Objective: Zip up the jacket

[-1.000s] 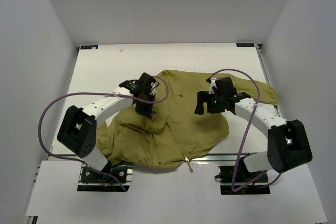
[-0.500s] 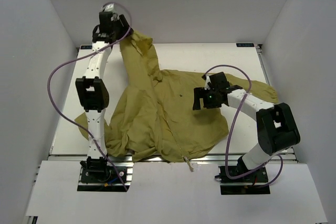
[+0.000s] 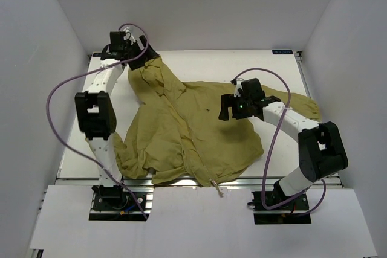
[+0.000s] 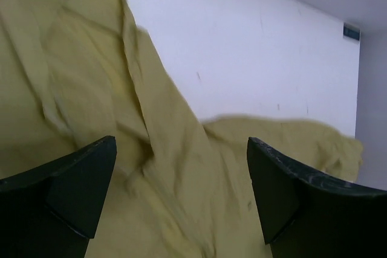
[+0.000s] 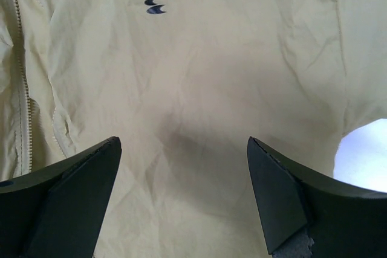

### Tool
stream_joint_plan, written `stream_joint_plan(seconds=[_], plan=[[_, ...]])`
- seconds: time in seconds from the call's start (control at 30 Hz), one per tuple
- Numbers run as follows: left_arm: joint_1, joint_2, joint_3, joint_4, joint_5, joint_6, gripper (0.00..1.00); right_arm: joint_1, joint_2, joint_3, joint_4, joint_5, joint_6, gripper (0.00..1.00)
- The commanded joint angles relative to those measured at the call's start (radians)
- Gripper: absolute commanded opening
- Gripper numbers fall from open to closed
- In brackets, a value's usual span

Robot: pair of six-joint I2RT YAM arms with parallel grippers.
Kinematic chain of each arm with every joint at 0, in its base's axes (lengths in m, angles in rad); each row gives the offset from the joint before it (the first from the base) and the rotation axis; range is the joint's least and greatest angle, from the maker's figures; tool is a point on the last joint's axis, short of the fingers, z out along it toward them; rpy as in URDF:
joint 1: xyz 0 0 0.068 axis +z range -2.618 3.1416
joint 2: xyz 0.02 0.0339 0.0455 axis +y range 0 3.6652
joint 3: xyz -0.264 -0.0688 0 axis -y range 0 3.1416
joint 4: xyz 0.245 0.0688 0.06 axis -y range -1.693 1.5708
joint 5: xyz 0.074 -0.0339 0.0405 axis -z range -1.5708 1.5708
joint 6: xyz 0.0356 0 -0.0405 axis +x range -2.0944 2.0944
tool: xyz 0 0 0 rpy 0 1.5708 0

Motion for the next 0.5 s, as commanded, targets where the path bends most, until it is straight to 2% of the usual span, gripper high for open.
stream_joint_plan(seconds=[0.0,0.03,0.07,0.1,0.17,0.2,0.33,0.47], plan=[[-0.079,-0.318,-0.225,-0.082,-0.111,0.06,0.98,0.039,-0.024,-0.009,0.032,0.032,0.002,0.89],[-0.108,-0.368,-0.295,-0.109,-0.198,0.057,0.98,0.056,-0.024,-0.013,0.031,0.05,0.006,0.89],[-0.163,-0.457,-0.359,-0.129,-0.235,0.047,0.98,0.061,-0.015,-0.015,0.028,0.082,0.018,0.89],[-0.185,-0.494,-0.488,-0.145,-0.257,0.022,0.98,0.059,-0.01,-0.015,0.032,0.098,0.038,0.9],[-0.222,-0.589,-0.615,-0.165,-0.255,-0.016,0.98,0.061,0.014,-0.01,0.031,0.137,0.081,0.89],[-0.223,-0.615,-0.727,-0.16,-0.24,-0.027,0.98,0.059,0.025,-0.004,0.025,0.157,0.094,0.89],[-0.223,-0.672,-0.892,-0.13,-0.307,-0.102,0.98,0.061,0.12,0.042,0.009,0.206,0.117,0.89],[-0.222,-0.582,-0.888,-0.021,-0.3,-0.084,0.98,0.061,0.203,0.114,0.0,0.271,0.129,0.89]])
